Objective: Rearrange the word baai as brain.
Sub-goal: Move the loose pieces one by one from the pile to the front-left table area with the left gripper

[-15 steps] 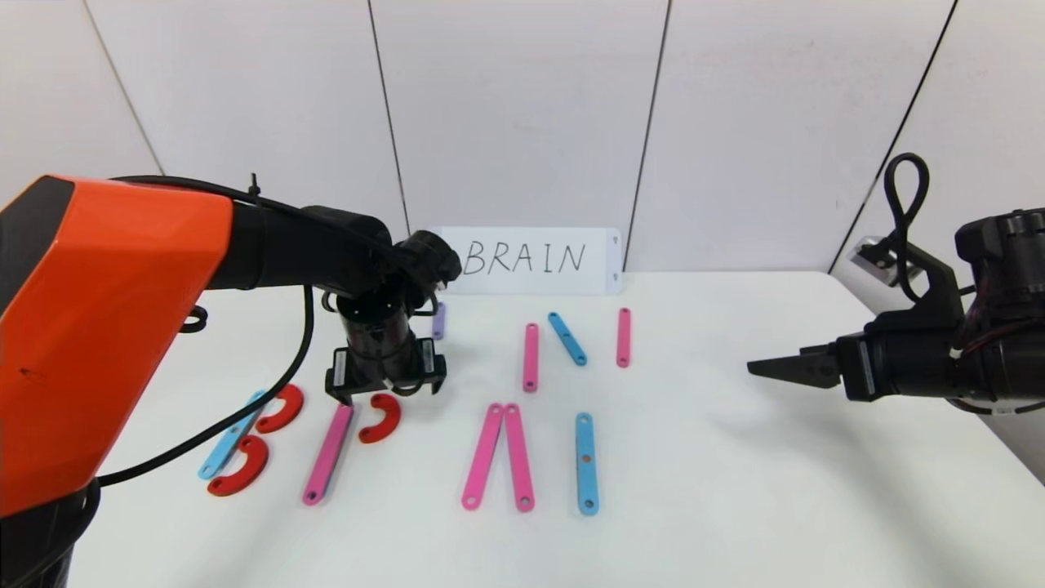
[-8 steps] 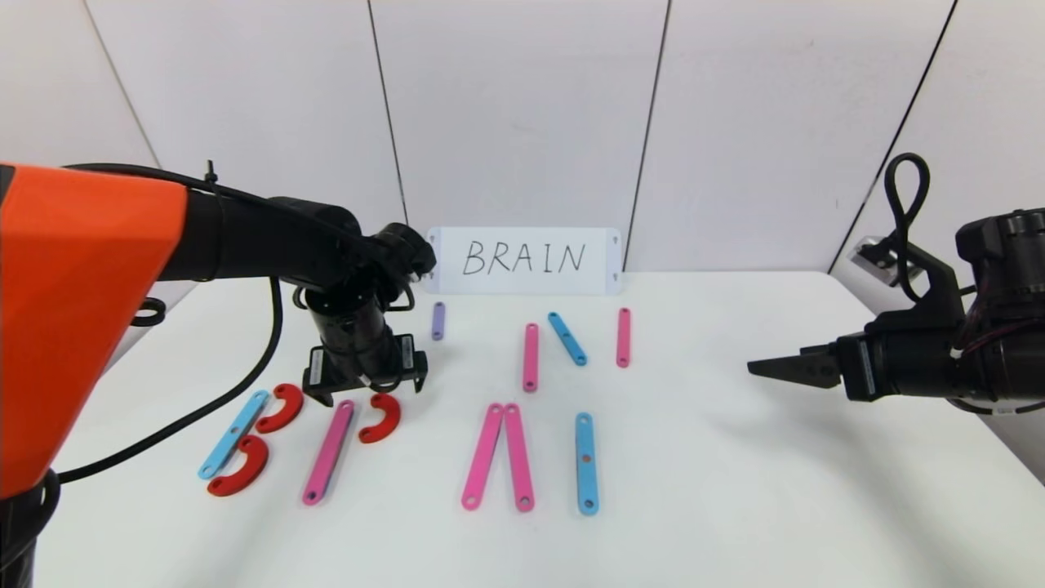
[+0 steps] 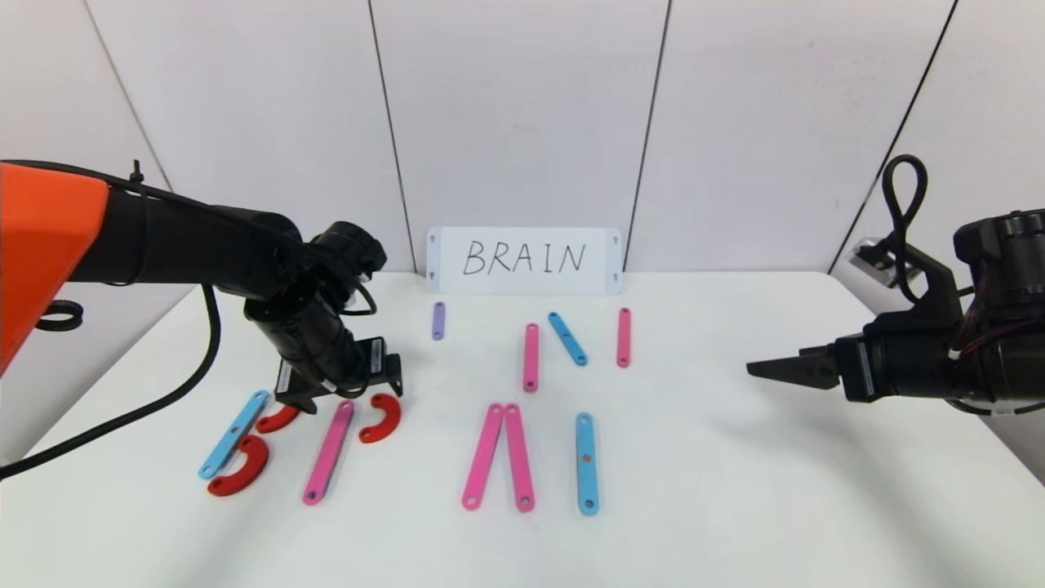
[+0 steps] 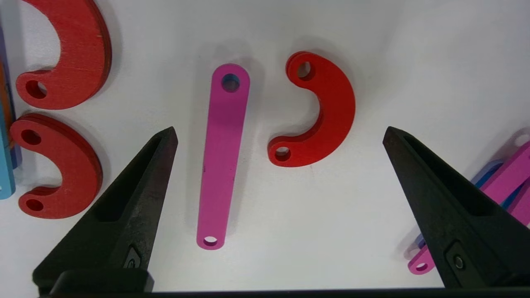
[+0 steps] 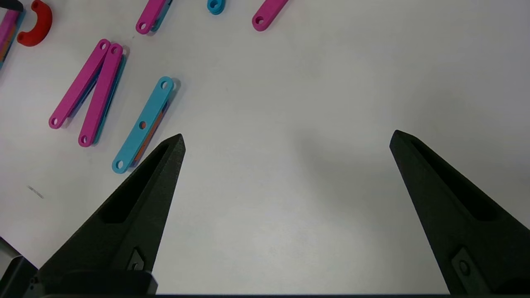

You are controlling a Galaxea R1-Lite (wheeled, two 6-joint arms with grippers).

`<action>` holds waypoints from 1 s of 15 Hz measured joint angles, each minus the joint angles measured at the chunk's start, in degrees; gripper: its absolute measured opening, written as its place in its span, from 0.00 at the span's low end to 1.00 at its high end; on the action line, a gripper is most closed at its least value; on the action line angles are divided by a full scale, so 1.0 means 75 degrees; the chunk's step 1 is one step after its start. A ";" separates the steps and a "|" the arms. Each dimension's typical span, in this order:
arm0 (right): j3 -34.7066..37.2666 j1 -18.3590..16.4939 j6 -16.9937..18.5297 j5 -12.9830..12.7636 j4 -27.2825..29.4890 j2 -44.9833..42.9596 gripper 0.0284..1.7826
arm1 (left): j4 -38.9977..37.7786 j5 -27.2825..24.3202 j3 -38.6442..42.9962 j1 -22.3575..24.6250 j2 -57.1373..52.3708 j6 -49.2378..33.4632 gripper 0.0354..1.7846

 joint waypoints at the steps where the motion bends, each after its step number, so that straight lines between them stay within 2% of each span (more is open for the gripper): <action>1: 0.0000 0.0002 0.0000 0.0000 0.0000 0.0000 0.97 | -0.0117 -0.0015 0.0088 0.0036 -0.0018 0.0099 0.97; 4: 0.0007 -0.0003 0.0000 0.0000 -0.0003 0.0000 0.97 | -0.0507 -0.0189 0.0328 0.0164 -0.0037 0.0270 0.97; 8: 0.0024 0.0000 0.0000 0.0018 -0.0007 0.0011 0.97 | -0.0519 -0.0660 0.0397 0.0213 0.0033 0.0306 0.97; 15: 0.0029 0.0011 -0.0011 0.0036 -0.0007 0.0044 0.97 | -0.0530 -0.0954 0.0393 0.0202 0.0189 0.0309 0.97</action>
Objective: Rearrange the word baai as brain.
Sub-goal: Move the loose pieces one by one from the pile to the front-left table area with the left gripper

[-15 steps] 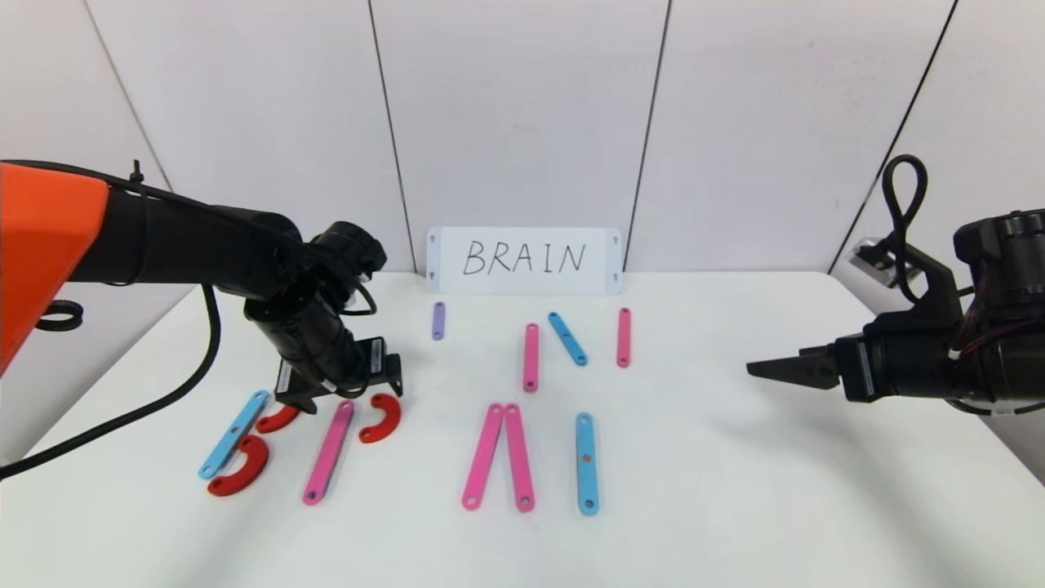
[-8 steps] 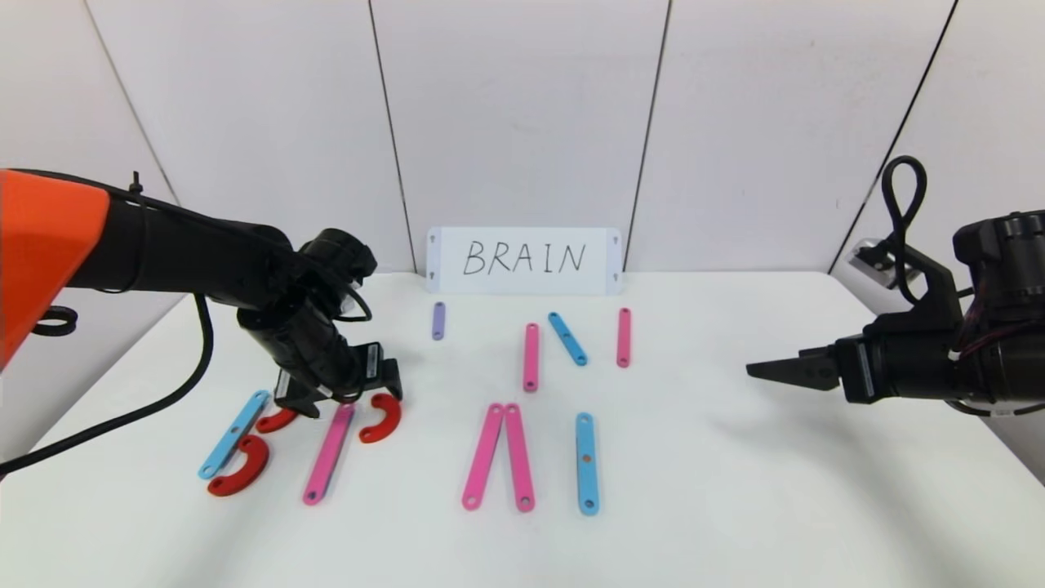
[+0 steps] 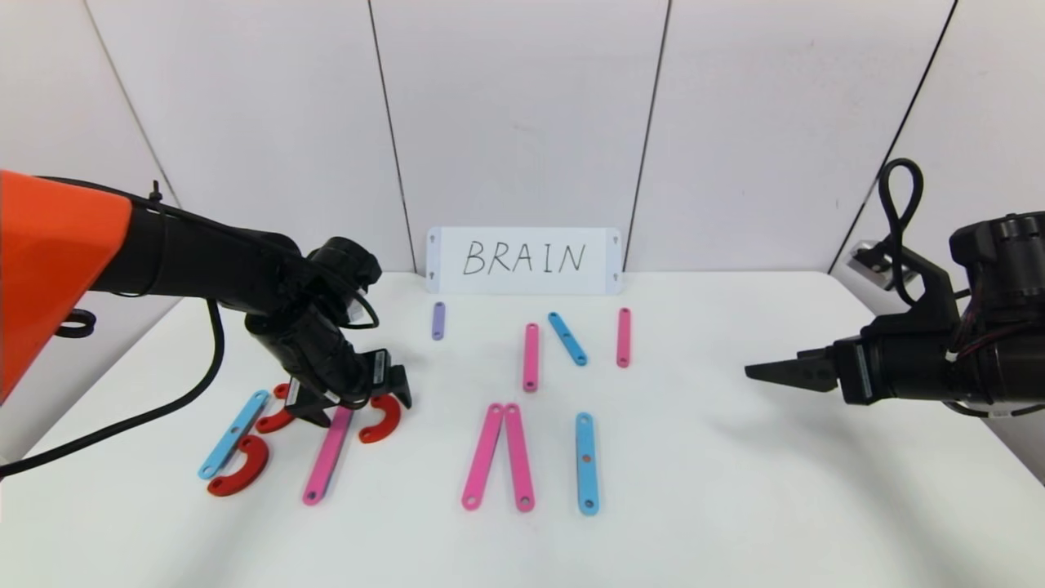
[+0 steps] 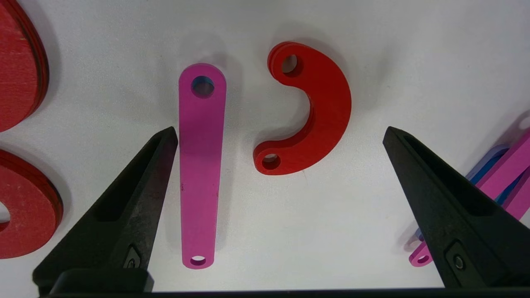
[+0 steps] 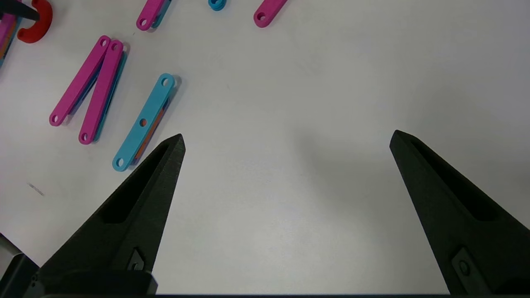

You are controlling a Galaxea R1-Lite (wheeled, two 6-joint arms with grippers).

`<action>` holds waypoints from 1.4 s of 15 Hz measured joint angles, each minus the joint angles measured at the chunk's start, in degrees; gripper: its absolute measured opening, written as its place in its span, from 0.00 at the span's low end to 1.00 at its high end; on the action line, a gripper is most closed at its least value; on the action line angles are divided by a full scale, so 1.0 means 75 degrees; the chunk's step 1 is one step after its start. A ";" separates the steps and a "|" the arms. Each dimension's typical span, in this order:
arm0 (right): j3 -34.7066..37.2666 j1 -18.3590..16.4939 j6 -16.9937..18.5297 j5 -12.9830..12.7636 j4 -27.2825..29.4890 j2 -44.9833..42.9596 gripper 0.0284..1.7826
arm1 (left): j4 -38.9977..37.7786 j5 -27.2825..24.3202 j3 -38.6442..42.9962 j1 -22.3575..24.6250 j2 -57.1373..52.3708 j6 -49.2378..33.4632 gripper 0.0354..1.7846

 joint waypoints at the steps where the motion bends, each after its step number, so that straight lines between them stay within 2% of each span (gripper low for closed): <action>1: 0.0007 0.0000 0.0000 -0.0003 0.0000 0.0003 0.97 | 0.0000 -0.0015 0.0000 -0.0008 0.0003 0.0000 0.97; 10: 0.0011 0.0000 -0.0145 -0.0041 0.0000 0.0029 0.97 | -0.0047 0.0102 -0.0385 -0.0034 -0.0093 0.0026 0.97; 12: 0.0021 0.0031 -0.0151 -0.0041 0.0000 0.0037 0.97 | -0.0050 0.0483 -0.0811 -0.0047 -0.0112 0.0063 0.97; 15: 0.0067 0.0111 -0.0151 -0.0059 0.0000 0.0055 0.97 | -0.0062 0.0571 -0.1562 -0.0111 0.0050 0.0592 0.97; 19: 0.0070 0.0163 -0.0154 -0.0073 -0.0008 0.0137 0.97 | -0.0026 0.0623 -0.2965 -0.0174 0.0858 0.1008 0.97; 21: 0.0070 0.0163 -0.0159 -0.0073 -0.0008 0.0158 0.97 | 0.0003 0.0861 -0.3638 -0.0265 0.1403 0.1078 0.97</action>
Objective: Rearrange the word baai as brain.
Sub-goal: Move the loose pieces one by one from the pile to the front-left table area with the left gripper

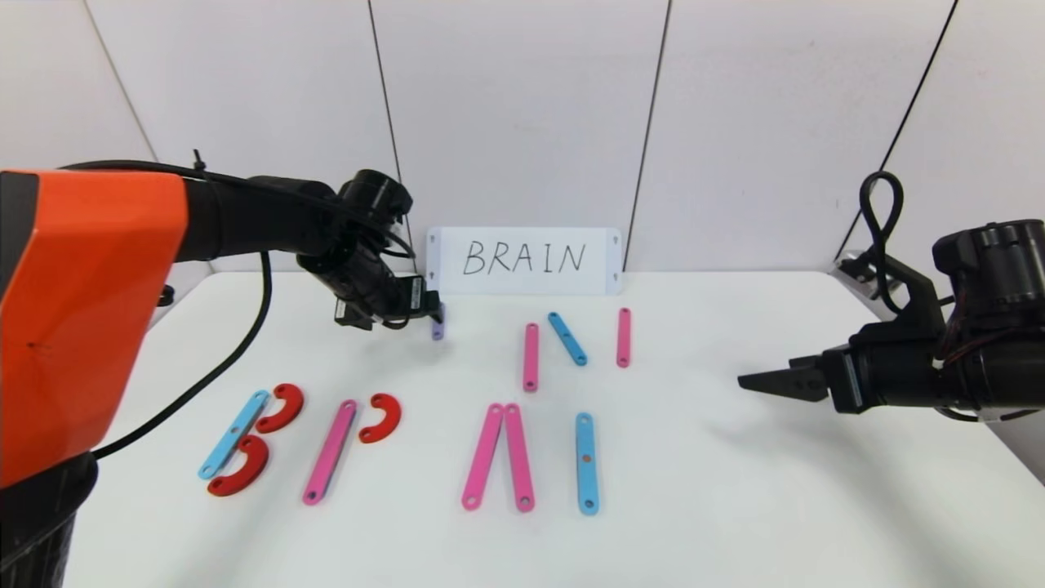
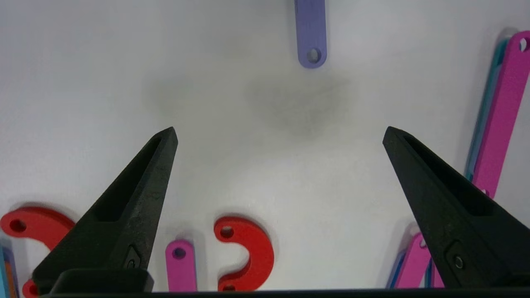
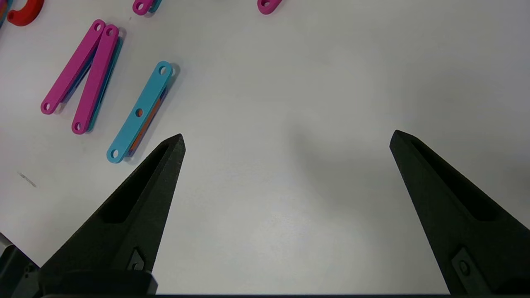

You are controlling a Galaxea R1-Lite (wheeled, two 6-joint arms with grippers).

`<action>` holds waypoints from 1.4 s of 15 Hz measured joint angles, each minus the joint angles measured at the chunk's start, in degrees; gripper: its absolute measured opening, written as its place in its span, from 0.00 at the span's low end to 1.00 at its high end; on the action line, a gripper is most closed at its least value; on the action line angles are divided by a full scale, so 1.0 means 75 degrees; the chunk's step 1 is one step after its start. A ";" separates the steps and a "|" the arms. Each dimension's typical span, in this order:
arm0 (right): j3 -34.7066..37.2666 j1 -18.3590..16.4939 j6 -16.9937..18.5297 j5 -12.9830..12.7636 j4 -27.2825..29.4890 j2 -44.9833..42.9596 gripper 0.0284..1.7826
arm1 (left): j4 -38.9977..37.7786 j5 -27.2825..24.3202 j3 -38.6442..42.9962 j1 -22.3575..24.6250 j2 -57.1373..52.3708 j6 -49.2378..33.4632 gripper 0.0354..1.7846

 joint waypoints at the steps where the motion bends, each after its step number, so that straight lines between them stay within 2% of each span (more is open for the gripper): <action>1: -0.0003 0.0000 0.0000 0.0003 -0.0003 0.0003 0.97 | -0.0065 0.0299 -0.0198 -0.0067 0.0254 0.0102 0.97; 3: -0.0003 0.0000 0.0002 0.0000 0.0000 0.0000 0.97 | -0.0590 0.0850 -0.0379 -0.0176 0.0723 0.0536 0.97; 8: 0.0003 -0.0015 0.0000 0.0000 -0.0003 -0.0021 0.97 | -0.2204 0.1113 -0.0384 -0.0275 0.1416 0.0471 0.97; 11: 0.0007 -0.0011 0.0005 0.0000 -0.0003 -0.0029 0.97 | -0.2664 0.1552 -0.0375 -0.0291 0.1640 0.0455 0.97; 14: 0.0010 -0.0005 0.0002 0.0003 -0.0003 -0.0036 0.97 | -0.2745 0.1611 -0.0354 -0.0301 0.1736 0.0444 0.96; 16: 0.0010 -0.0015 0.0002 0.0000 0.0000 -0.0036 0.97 | -0.2729 0.1614 -0.0328 -0.0302 0.1742 0.0444 0.88; 18: 0.0010 -0.0011 0.0002 0.0000 -0.0003 -0.0041 0.97 | -0.2731 0.1617 -0.0317 -0.0309 0.1760 0.0445 0.76; 21: 0.0011 -0.0005 0.0000 0.0000 -0.0003 -0.0050 0.97 | -0.2700 0.1655 -0.0317 -0.0309 0.1775 0.0445 0.46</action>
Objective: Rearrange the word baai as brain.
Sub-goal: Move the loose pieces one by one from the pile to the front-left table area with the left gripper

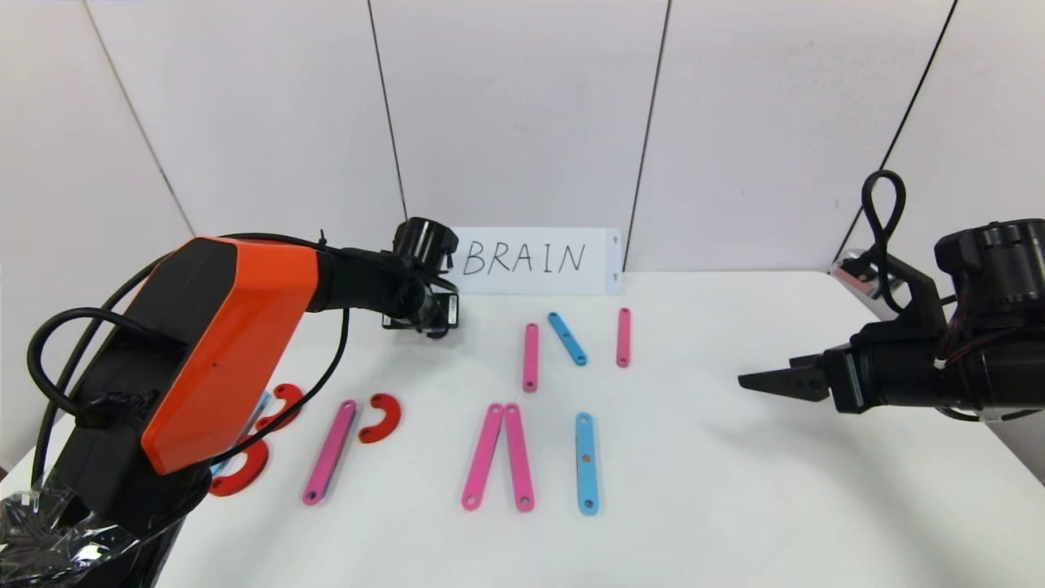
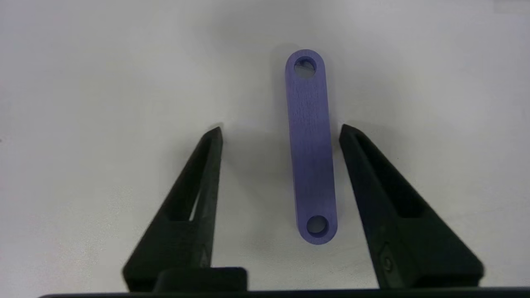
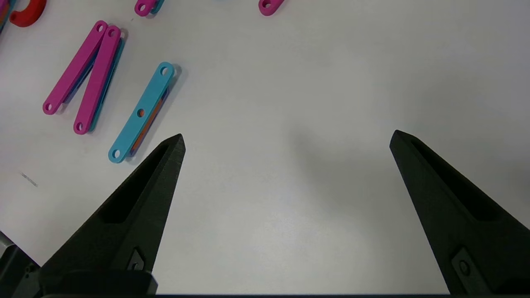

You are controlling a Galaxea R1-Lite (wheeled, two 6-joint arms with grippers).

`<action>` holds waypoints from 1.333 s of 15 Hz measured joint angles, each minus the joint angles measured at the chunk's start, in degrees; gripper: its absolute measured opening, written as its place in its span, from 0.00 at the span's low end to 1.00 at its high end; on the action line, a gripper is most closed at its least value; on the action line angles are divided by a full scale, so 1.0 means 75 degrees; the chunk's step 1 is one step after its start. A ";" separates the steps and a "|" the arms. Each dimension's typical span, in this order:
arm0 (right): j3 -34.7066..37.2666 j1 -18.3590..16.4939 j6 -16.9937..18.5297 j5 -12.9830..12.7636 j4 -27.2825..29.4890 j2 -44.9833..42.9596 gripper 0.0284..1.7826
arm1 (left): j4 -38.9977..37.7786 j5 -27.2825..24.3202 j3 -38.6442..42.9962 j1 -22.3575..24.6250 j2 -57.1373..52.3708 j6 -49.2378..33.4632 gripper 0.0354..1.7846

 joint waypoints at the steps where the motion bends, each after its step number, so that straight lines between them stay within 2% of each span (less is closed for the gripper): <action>1: 0.0003 0.0000 -0.0003 0.0000 0.0000 -0.0005 0.97 | 0.0007 0.0010 0.0000 0.0000 0.0000 0.0000 0.37; 3: 0.0007 -0.0010 0.0000 0.0003 0.0000 -0.0015 0.97 | 0.0026 0.0011 0.0000 0.0003 0.0000 -0.0015 0.21; 5: 0.0007 -0.0007 0.0000 0.0000 0.0003 -0.0016 0.97 | 0.0065 0.0021 0.0018 -0.0007 -0.0015 -0.0063 0.14; 8: 0.0010 0.0000 -0.0003 0.0003 0.0003 -0.0023 0.97 | 0.0098 0.0151 0.0166 -0.0011 -0.0166 -0.0073 0.14; 11: 0.0010 0.0000 -0.0003 0.0000 0.0000 -0.0020 0.97 | 0.0085 0.0574 0.0496 -0.0021 -0.0478 -0.0119 0.14; 15: 0.0018 0.0005 -0.0003 0.0000 0.0000 -0.0015 0.97 | 0.0062 0.0616 0.1148 -0.0037 -0.1178 -0.0232 0.14; 20: 0.0021 0.0005 -0.0003 0.0000 0.0003 0.0015 0.97 | 0.0088 0.0636 0.2485 -0.0219 -0.2349 -0.1151 0.14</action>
